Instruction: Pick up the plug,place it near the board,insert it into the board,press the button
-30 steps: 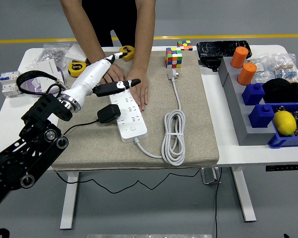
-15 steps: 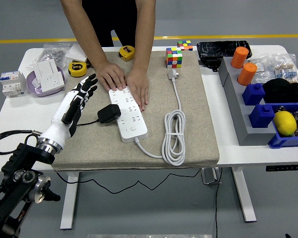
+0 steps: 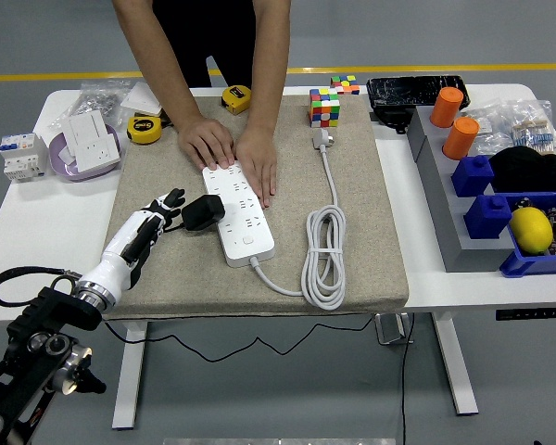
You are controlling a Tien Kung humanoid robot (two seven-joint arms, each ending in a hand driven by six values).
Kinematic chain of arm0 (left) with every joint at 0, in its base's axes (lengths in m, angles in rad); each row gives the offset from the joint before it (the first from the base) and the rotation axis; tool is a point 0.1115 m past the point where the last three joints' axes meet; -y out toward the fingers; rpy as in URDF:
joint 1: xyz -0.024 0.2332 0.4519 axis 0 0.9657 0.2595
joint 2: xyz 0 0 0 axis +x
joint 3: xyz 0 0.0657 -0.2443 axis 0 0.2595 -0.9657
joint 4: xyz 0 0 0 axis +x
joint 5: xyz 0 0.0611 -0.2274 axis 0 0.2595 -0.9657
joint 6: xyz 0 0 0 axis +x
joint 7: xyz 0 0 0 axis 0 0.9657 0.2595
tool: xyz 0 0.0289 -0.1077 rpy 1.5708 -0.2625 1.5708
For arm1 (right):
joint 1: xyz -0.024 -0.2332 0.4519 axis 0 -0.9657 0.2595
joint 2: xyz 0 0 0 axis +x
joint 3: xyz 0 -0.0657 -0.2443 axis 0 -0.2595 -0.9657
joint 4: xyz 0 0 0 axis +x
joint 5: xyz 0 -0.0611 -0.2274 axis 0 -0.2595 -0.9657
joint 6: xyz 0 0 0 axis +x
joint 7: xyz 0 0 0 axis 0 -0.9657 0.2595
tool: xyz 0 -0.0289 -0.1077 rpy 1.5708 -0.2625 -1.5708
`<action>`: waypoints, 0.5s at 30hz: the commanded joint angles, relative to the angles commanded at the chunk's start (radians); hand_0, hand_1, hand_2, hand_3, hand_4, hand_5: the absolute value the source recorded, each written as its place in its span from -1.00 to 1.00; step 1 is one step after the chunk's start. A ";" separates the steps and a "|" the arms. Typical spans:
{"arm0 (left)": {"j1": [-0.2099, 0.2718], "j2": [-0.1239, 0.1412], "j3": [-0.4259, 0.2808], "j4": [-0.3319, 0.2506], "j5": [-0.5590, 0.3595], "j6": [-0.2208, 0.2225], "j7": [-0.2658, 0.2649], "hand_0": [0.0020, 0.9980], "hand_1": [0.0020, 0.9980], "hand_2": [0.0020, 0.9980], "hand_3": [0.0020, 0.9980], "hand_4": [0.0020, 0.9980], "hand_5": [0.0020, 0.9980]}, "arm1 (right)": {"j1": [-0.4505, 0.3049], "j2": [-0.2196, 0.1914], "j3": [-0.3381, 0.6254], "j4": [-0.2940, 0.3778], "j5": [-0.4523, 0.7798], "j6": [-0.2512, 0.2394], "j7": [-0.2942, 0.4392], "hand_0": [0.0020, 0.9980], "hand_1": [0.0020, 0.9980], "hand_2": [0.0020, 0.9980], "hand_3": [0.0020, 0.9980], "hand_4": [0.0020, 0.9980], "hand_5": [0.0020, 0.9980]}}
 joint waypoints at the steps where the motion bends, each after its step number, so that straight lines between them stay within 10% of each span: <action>1: -0.001 0.000 -0.001 0.003 0.022 -0.002 0.011 0.99 0.98 0.88 0.86 1.00 1.00 | -0.001 0.000 0.000 0.000 0.004 -0.002 0.004 1.00 0.69 0.52 0.51 1.00 0.93; 15: -0.054 0.015 0.028 0.022 0.156 -0.005 0.034 1.00 0.98 0.86 0.86 1.00 1.00 | 0.007 -0.005 -0.007 0.000 0.011 -0.006 0.011 1.00 0.66 0.49 0.50 1.00 0.93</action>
